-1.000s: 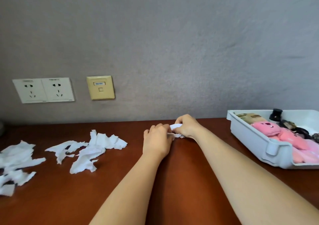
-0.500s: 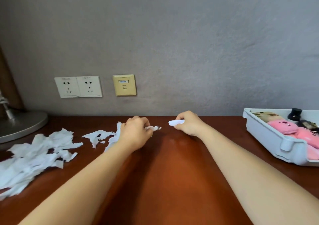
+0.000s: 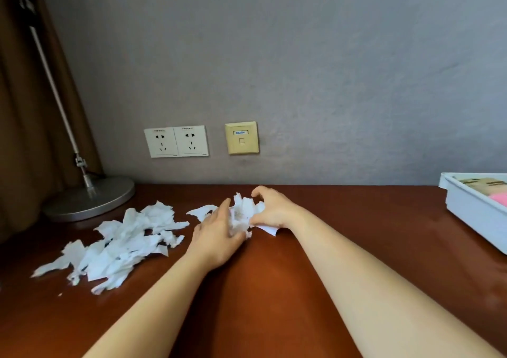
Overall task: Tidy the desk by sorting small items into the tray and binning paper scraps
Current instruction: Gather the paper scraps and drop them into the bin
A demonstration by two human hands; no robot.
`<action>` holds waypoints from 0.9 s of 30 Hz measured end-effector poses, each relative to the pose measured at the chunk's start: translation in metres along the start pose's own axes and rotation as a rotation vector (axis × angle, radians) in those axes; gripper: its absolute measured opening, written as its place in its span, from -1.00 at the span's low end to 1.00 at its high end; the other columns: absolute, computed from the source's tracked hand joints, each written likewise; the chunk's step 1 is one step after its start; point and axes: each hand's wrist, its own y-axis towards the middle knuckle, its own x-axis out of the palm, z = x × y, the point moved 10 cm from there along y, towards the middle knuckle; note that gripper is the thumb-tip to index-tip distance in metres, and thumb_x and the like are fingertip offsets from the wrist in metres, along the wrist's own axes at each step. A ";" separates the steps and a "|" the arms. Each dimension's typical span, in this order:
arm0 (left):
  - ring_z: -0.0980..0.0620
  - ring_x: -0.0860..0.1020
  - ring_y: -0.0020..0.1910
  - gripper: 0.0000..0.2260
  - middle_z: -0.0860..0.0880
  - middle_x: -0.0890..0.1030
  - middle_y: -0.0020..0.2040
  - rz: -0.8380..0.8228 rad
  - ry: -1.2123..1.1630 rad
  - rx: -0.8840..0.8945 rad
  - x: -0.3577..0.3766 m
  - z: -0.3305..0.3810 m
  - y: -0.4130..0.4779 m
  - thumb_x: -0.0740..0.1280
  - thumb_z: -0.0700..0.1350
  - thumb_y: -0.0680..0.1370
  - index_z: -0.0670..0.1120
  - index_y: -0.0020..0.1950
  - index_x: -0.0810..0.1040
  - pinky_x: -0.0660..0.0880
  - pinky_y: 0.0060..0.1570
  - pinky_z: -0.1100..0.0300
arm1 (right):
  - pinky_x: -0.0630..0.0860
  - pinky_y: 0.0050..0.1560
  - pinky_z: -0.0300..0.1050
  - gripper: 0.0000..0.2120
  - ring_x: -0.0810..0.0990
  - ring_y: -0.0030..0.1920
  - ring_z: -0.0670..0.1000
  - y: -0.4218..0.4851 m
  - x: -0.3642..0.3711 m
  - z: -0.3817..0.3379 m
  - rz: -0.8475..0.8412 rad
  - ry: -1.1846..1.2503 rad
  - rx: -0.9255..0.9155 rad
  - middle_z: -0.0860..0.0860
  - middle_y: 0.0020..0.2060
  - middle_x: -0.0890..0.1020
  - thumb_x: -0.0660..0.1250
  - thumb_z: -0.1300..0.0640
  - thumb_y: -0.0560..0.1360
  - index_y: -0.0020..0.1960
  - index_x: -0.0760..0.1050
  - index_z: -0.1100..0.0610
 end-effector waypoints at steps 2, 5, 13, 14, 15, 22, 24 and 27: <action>-0.03 0.17 0.50 -0.40 0.01 0.27 0.50 0.031 0.109 0.030 0.004 0.000 0.002 0.14 0.11 0.58 0.03 0.55 -0.02 0.09 0.45 -0.04 | 0.43 0.11 -0.12 -0.35 0.47 0.27 0.09 0.002 0.004 0.003 -0.017 -0.001 0.006 0.08 0.36 0.39 0.44 0.14 0.42 0.44 0.26 0.07; -0.04 0.15 0.50 -0.48 0.00 0.26 0.50 0.046 0.180 0.039 0.003 0.004 0.005 0.10 0.11 0.60 0.05 0.54 0.06 0.08 0.45 -0.04 | 0.48 -0.14 -0.12 -0.52 0.58 0.02 0.12 0.002 0.006 0.007 0.002 0.039 0.001 0.08 0.18 0.50 0.42 0.16 0.41 0.31 0.43 0.07; -0.04 0.25 0.42 -0.62 -0.02 0.34 0.39 0.077 0.198 0.044 -0.001 0.007 0.003 0.12 0.09 0.60 0.06 0.40 0.35 0.17 0.38 0.01 | 0.23 -0.43 -0.27 -0.92 0.36 -0.30 -0.02 -0.014 0.002 0.011 0.145 0.129 -0.035 -0.09 -0.39 0.39 0.34 0.24 0.44 -0.08 0.58 0.18; -0.04 0.25 0.41 -0.63 -0.02 0.35 0.39 0.082 0.189 0.046 -0.002 0.008 0.002 0.13 0.09 0.60 0.06 0.38 0.36 0.18 0.37 0.02 | 0.23 -0.42 -0.28 -0.91 0.36 -0.29 -0.03 -0.018 0.001 0.011 0.172 0.138 -0.039 -0.09 -0.39 0.40 0.33 0.23 0.45 -0.08 0.58 0.20; -0.03 0.26 0.40 -0.65 -0.01 0.35 0.38 0.089 0.181 0.051 -0.003 0.009 0.001 0.13 0.09 0.59 0.05 0.37 0.37 0.19 0.36 0.02 | 0.24 -0.41 -0.29 -0.89 0.38 -0.26 -0.03 -0.022 0.000 0.011 0.196 0.141 -0.050 -0.08 -0.38 0.42 0.32 0.22 0.46 -0.07 0.58 0.23; -0.02 0.44 0.18 -0.80 0.00 0.55 0.09 0.124 0.097 0.077 -0.008 0.012 -0.002 0.19 0.05 0.57 0.00 0.13 0.42 0.24 0.20 0.09 | 0.24 -0.41 -0.26 -0.87 0.35 -0.39 -0.10 -0.033 -0.005 0.010 0.306 0.237 -0.098 -0.06 -0.43 0.45 0.25 0.22 0.48 -0.22 0.51 0.17; -0.02 0.45 0.19 -0.76 0.01 0.55 0.12 0.142 0.076 0.093 -0.010 0.014 -0.002 0.21 0.04 0.57 0.01 0.20 0.40 0.25 0.24 0.08 | 0.23 -0.50 -0.36 -0.88 0.32 -0.44 -0.12 -0.033 -0.007 0.012 0.321 0.269 -0.086 -0.10 -0.45 0.42 0.26 0.22 0.48 -0.22 0.51 0.14; -0.01 0.37 0.33 -0.60 0.01 0.46 0.30 0.121 0.098 0.113 -0.007 0.015 -0.001 0.18 0.03 0.58 0.04 0.42 0.29 0.20 0.33 0.05 | 0.21 -0.56 -0.37 -0.87 0.28 -0.45 -0.10 -0.033 -0.009 0.015 0.337 0.311 -0.060 -0.06 -0.45 0.39 0.28 0.22 0.45 -0.27 0.46 0.17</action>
